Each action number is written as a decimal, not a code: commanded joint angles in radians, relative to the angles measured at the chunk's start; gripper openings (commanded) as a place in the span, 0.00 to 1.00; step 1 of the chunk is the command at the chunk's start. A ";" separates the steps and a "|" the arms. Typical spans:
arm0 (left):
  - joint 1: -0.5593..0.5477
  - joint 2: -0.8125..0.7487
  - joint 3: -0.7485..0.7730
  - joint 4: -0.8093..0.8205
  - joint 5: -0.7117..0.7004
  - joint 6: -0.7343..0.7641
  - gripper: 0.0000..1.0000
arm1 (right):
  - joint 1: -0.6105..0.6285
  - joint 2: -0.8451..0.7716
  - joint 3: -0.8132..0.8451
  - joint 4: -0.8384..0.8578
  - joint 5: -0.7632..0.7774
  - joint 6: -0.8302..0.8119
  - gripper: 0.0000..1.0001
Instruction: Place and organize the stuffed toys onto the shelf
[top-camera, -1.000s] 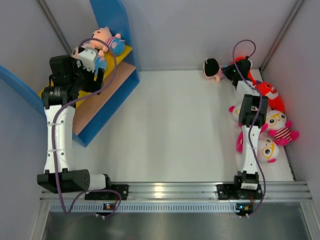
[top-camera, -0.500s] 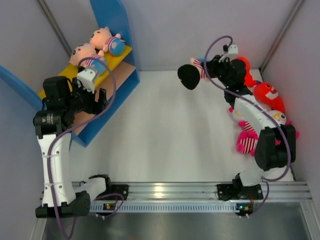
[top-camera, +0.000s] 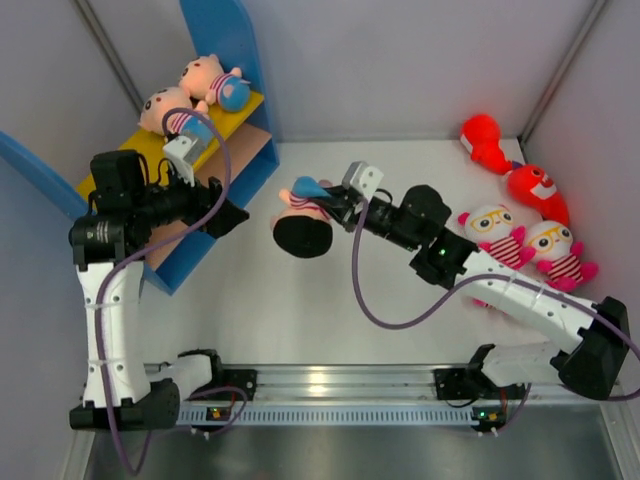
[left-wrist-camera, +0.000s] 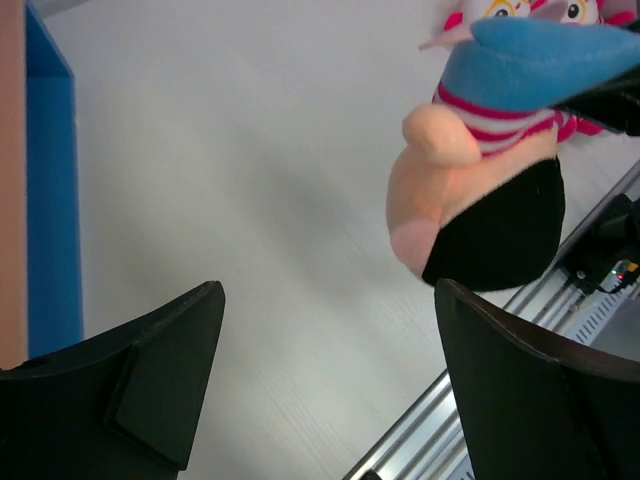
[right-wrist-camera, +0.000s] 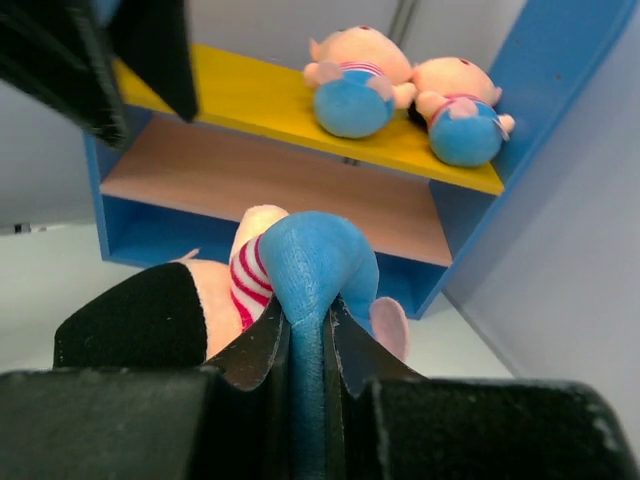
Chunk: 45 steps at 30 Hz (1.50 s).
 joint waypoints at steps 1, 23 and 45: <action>-0.021 0.042 0.039 -0.010 0.114 0.013 0.93 | 0.088 -0.012 -0.013 0.043 0.022 -0.200 0.00; -0.352 0.190 0.044 -0.007 -0.139 0.346 0.75 | 0.121 0.078 0.004 0.207 -0.130 -0.335 0.00; -0.354 0.069 0.151 0.042 -0.855 0.838 0.00 | 0.096 -0.219 -0.326 0.154 0.049 -0.160 0.84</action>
